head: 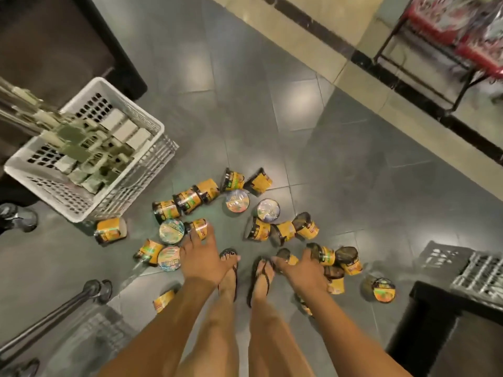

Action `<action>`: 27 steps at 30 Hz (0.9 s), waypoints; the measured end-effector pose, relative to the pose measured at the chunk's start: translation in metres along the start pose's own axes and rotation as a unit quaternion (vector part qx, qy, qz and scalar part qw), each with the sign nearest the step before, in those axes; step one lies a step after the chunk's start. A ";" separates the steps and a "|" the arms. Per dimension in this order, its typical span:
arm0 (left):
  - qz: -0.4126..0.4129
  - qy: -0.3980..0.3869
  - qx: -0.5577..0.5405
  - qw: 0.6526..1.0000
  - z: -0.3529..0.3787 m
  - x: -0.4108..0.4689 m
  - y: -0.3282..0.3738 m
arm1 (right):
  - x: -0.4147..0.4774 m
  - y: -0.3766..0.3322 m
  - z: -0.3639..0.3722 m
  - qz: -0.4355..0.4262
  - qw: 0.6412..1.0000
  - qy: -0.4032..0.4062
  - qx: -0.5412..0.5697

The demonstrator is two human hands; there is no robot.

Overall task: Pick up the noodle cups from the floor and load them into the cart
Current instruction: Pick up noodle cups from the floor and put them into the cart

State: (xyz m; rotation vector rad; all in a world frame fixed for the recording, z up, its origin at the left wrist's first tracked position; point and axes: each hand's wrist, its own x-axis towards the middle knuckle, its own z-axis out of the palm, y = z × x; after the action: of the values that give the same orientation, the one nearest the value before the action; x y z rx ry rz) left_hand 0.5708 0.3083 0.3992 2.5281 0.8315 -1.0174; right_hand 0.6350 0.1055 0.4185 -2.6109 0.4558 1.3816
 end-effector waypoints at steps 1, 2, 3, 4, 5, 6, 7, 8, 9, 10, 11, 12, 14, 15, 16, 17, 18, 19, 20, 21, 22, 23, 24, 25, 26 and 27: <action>-0.011 -0.009 -0.001 1.000 0.009 0.019 0.004 | 0.017 -0.007 0.005 0.006 1.000 -0.008 0.006; -0.024 -0.013 -0.010 1.000 0.019 0.037 0.008 | 0.036 -0.011 0.013 0.013 1.000 -0.019 0.004; -0.034 -0.013 -0.024 0.999 0.032 0.056 0.011 | 0.058 -0.013 0.023 0.019 0.999 -0.031 -0.004; -0.040 -0.009 -0.037 0.998 0.046 0.074 0.013 | 0.080 -0.014 0.034 0.024 0.999 -0.040 -0.015; -0.040 -0.005 -0.044 0.998 0.061 0.091 0.016 | 0.103 -0.015 0.043 0.026 0.998 -0.046 -0.026; -0.038 -0.001 -0.043 0.998 0.078 0.109 0.018 | 0.129 -0.015 0.054 0.027 0.998 -0.048 -0.035; -0.038 0.003 -0.041 0.998 0.095 0.128 0.021 | 0.156 -0.015 0.064 0.026 0.998 -0.047 -0.044; -0.039 0.006 -0.042 0.998 0.114 0.148 0.024 | 0.185 -0.016 0.074 0.024 0.997 -0.043 -0.053; -0.042 0.005 -0.045 0.998 0.132 0.170 0.028 | 0.213 -0.018 0.083 0.020 0.997 -0.035 -0.060; -0.046 0.004 -0.048 0.998 0.151 0.192 0.031 | 0.243 -0.021 0.091 0.014 0.998 -0.022 -0.065; -0.052 0.004 -0.048 0.998 0.169 0.216 0.034 | 0.272 -0.025 0.100 0.003 0.998 -0.006 -0.070; -0.057 0.005 -0.047 0.997 0.186 0.239 0.037 | 0.302 -0.030 0.108 -0.012 0.997 0.011 -0.076; -0.065 0.009 -0.048 0.997 0.215 0.286 0.044 | 0.354 -0.040 0.122 -0.042 0.995 0.039 -0.078; -0.068 0.018 -0.051 0.996 0.228 0.309 0.049 | 0.377 -0.045 0.129 -0.050 0.995 0.046 -0.074; -0.072 0.033 -0.055 0.995 0.239 0.331 0.054 | 0.398 -0.051 0.137 -0.052 0.995 0.052 -0.070; -0.075 0.050 -0.060 0.994 0.249 0.351 0.060 | 0.416 -0.057 0.146 -0.049 0.995 0.059 -0.070; -0.075 0.068 -0.067 0.993 0.258 0.370 0.066 | 0.433 -0.062 0.158 -0.042 0.994 0.065 -0.074; -0.074 0.083 -0.071 0.991 0.268 0.387 0.071 | 0.447 -0.066 0.169 -0.032 0.994 0.067 -0.080; -0.073 0.096 -0.073 0.990 0.275 0.400 0.076 | 0.458 -0.068 0.182 -0.023 0.994 0.069 -0.082; -0.071 0.106 -0.070 0.989 0.283 0.411 0.080 | 0.467 -0.069 0.194 -0.017 0.994 0.076 -0.081; -0.070 0.115 -0.065 0.989 0.291 0.419 0.084 | 0.472 -0.068 0.204 -0.013 0.993 0.091 -0.077; -0.072 0.125 -0.061 0.988 0.297 0.425 0.087 | 0.474 -0.067 0.212 -0.014 0.991 0.112 -0.069; -0.075 0.137 -0.063 0.986 0.301 0.429 0.089 | 0.475 -0.066 0.218 -0.019 0.989 0.134 -0.057; -0.078 0.145 -0.074 0.984 0.303 0.431 0.090 | 0.476 -0.064 0.221 -0.027 0.987 0.152 -0.041; -0.081 0.144 -0.091 0.982 0.303 0.431 0.091 | 0.475 -0.062 0.222 -0.039 0.985 0.165 -0.021; -0.082 0.136 -0.106 0.982 0.301 0.430 0.091 | 0.474 -0.060 0.220 -0.053 0.983 0.174 -0.001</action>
State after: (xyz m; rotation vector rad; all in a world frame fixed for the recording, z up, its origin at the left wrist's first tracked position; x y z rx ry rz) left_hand 0.7155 0.2718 -0.1121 2.4772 1.1740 -0.5932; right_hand 0.7341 0.1303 -0.0977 -2.8390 0.3507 0.8932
